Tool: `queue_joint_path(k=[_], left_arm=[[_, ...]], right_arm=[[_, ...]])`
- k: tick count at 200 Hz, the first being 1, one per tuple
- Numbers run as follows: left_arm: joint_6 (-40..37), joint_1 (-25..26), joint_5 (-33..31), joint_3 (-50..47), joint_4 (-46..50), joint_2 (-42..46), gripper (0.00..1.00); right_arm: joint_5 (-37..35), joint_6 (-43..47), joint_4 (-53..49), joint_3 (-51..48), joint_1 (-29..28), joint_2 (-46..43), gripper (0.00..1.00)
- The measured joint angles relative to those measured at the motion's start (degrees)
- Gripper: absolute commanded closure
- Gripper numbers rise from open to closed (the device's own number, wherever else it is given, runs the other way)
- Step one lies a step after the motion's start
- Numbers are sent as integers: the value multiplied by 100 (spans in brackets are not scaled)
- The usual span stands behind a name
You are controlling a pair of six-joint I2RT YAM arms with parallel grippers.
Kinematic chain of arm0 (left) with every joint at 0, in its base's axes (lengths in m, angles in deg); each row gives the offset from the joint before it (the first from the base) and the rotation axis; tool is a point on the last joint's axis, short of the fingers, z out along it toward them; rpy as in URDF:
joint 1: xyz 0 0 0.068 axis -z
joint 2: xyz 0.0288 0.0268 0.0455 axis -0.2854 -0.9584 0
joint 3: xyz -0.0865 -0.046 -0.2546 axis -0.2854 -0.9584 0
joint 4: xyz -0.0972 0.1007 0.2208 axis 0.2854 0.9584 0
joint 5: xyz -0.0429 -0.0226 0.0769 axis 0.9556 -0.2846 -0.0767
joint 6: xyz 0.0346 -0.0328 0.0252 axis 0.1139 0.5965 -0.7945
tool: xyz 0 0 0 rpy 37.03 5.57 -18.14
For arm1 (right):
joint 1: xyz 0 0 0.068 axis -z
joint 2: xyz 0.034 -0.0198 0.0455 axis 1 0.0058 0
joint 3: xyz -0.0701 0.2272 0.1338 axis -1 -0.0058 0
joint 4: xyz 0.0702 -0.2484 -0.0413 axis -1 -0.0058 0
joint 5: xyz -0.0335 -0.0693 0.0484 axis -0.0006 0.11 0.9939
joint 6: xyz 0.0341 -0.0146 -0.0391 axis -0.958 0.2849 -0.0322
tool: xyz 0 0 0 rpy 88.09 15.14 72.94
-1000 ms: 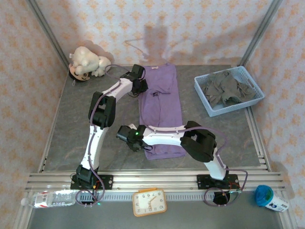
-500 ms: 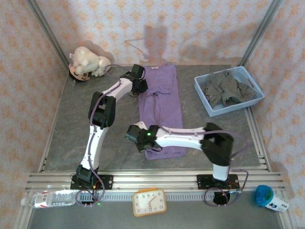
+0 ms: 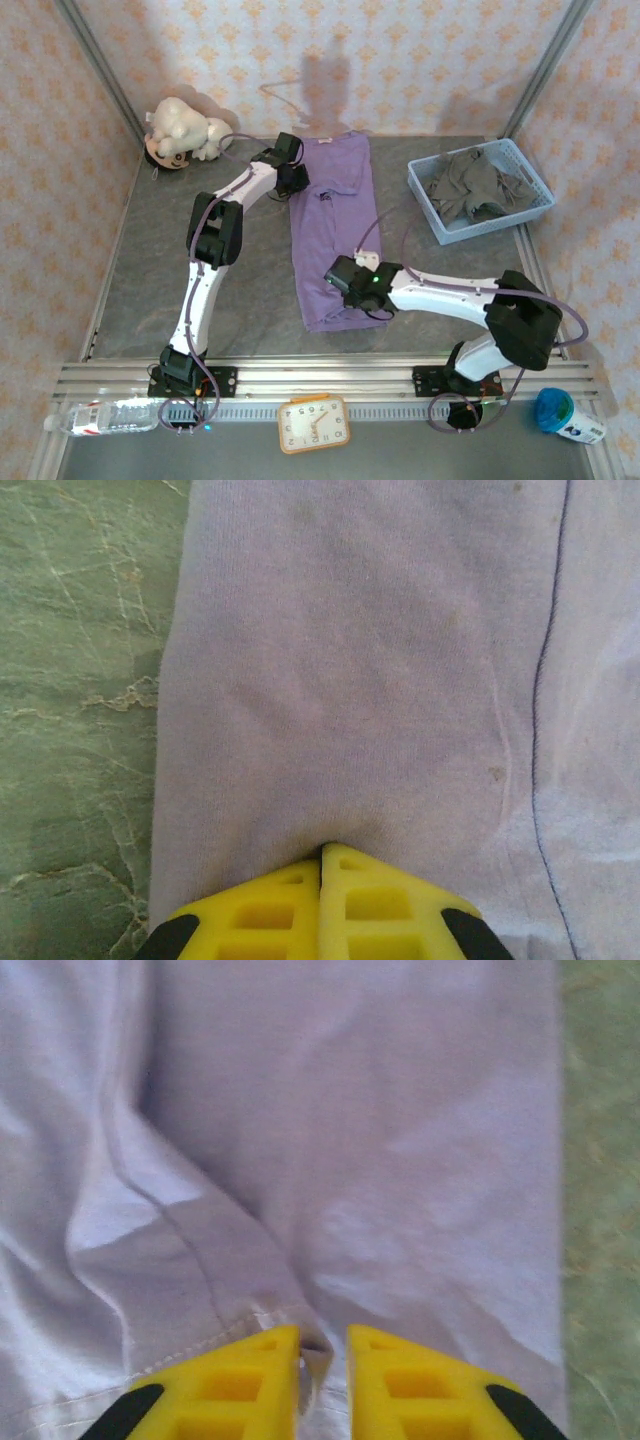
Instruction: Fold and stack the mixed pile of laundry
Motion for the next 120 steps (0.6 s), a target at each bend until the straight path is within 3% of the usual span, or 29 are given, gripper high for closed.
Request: queue_joint_path(k=[20,55,120], left_arm=[[0,0,0,79,55,-44,93],[0,0,-2,184,129,-94,92],[0,-7,-2,367,251,-190,92]], right_arm=[[-133,-74,-192,0,-9,-168,65],[-267,426,-321,509,-332,-42,65],[350,1786,22,2035,-1283,1843,66]])
